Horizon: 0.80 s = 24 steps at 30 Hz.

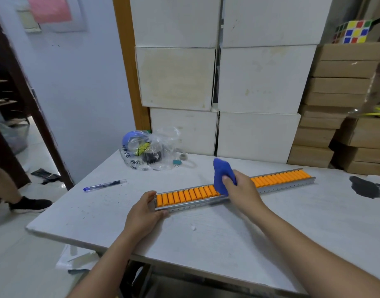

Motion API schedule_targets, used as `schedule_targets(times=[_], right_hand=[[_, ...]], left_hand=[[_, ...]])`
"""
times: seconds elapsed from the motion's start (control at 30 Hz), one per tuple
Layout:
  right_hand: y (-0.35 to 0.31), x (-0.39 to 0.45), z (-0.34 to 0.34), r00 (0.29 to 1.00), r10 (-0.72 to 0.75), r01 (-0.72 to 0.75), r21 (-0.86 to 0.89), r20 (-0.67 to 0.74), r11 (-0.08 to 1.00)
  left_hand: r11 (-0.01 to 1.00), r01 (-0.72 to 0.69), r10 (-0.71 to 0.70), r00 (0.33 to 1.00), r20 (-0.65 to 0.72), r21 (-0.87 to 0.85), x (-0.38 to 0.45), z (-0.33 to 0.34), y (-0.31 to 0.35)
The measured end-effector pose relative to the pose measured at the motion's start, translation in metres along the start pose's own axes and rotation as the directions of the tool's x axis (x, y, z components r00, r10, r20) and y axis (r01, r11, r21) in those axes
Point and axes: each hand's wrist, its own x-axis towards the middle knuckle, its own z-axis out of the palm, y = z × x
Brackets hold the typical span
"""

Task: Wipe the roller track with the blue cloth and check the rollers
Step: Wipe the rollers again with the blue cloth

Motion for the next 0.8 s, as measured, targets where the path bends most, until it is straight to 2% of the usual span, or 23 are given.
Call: schedule_targets(times=[0.07, 0.1, 0.13, 0.2, 0.23, 0.27, 0.37, 0.53, 0.8], right_hand=[[-0.022, 0.009, 0.030, 0.993, -0.116, 0.118, -0.120, 0.023, 0.986], [-0.031, 0.012, 0.049, 0.978, -0.193, 0.207, -0.227, 0.082, 0.952], [-0.036, 0.015, 0.069, 0.948, -0.255, 0.308, -0.346, 0.190, 0.886], [-0.038, 0.013, 0.109, 0.852, -0.262, 0.487, -0.500, 0.454, 0.716], [-0.036, 0.009, 0.125, 0.809, -0.251, 0.538, -0.498, 0.532, 0.680], [-0.033, 0.004, 0.135, 0.789, -0.253, 0.550, -0.461, 0.559, 0.696], [-0.019, 0.000, 0.145, 0.799, -0.331, 0.543, -0.365, 0.501, 0.757], [-0.001, 0.004, 0.132, 0.800, -0.389, 0.575, -0.403, 0.456, 0.712], [0.038, 0.009, 0.076, 0.872, -0.339, 0.474, -0.438, 0.353, 0.764]], left_hand=[[1.000, -0.002, 0.002, 1.000, 0.000, 0.000, -0.002, 0.001, 0.004], [1.000, 0.001, -0.001, 1.000, -0.002, -0.008, -0.002, 0.002, 0.005], [1.000, 0.007, -0.007, 1.000, -0.002, -0.027, -0.002, 0.001, 0.004], [0.998, 0.022, -0.023, 1.000, -0.003, -0.058, -0.002, -0.001, 0.001], [0.998, 0.027, -0.027, 1.000, -0.004, -0.056, -0.003, -0.003, 0.000], [0.998, 0.023, -0.024, 1.000, -0.001, -0.055, -0.004, -0.004, -0.001], [0.997, -0.001, 0.002, 1.000, 0.008, -0.078, -0.006, -0.007, 0.000], [0.996, 0.005, -0.005, 1.000, 0.000, -0.092, -0.003, -0.007, 0.001], [0.999, 0.007, -0.008, 1.000, -0.029, -0.035, 0.001, -0.003, -0.003]])
